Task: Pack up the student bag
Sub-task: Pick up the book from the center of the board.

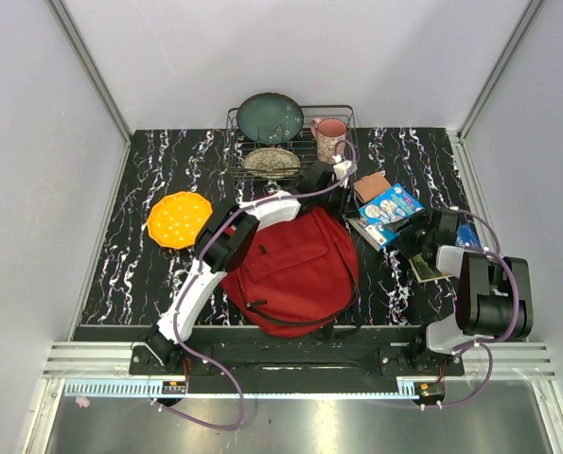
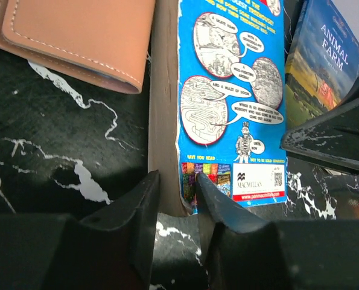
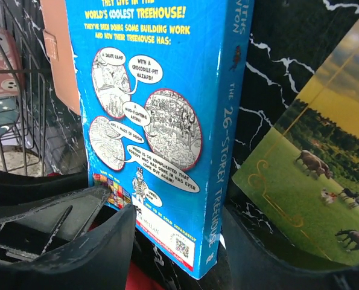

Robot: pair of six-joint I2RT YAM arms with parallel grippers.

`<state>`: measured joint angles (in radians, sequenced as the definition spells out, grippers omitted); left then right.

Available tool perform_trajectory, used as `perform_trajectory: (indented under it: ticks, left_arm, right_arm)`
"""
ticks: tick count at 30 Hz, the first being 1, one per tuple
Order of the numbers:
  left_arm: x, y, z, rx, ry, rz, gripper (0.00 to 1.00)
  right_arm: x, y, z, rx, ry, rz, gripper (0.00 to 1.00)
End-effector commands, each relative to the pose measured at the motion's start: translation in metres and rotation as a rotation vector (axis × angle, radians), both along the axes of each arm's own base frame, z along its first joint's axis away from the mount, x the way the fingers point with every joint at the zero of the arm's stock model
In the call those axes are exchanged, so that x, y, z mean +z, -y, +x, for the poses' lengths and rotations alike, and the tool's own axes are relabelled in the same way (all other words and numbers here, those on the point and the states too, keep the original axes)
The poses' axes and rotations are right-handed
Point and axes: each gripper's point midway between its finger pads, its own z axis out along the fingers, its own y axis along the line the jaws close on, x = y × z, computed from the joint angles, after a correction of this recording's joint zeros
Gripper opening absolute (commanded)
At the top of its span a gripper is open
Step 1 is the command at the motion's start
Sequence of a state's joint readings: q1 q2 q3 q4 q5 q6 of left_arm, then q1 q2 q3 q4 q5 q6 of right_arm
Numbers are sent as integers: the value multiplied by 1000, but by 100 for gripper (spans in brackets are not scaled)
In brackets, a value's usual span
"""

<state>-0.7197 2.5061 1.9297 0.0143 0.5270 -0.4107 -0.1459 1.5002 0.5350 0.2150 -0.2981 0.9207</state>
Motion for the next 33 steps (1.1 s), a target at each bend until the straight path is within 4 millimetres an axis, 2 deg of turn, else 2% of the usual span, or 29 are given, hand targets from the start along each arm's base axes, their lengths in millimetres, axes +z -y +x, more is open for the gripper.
perform_trajectory:
  ticks: [1,3,9,10,11,14,15,21,24,25,27,29,31,33]
  left_arm:
    - [46,24,-47,-96,38,-53,30]
    - [50,24,-58,-102,28,-53,24]
    - [56,22,-86,-105,3,-56,25]
    - [54,22,-90,-109,-3,-52,27]
    - [53,21,-95,-111,-11,-48,41]
    - [49,23,-93,-95,-4,-38,50]
    - [47,24,-93,-97,-9,-31,57]
    - [47,38,-85,-129,-12,-31,59]
    - [47,41,-90,-159,-28,-46,46]
    - [47,41,-92,-165,-36,-49,36]
    - [47,39,-96,-175,-43,-56,24]
    - [47,37,-98,-171,-47,-55,0]
    - [46,34,-94,-138,-44,-43,0]
    - [55,32,-88,-105,-41,-56,0]
  right_arm:
    - [3,-19,-11,81,33,52,62]
    - [3,-25,-18,108,40,69,56]
    - [10,-35,-33,164,57,95,55]
    - [14,-35,-35,165,65,90,56]
    - [10,-34,-40,156,42,85,58]
    - [14,-29,-44,134,48,51,66]
    - [15,-28,-44,130,54,46,67]
    - [7,-26,-42,127,27,42,69]
    - [5,-28,-41,132,26,58,68]
    - [4,-29,-41,134,27,62,68]
    - [7,-30,-40,132,42,66,68]
    - [9,-30,-39,132,50,67,68]
    - [12,-30,-38,132,58,66,70]
    - [17,-29,-38,128,71,61,79]
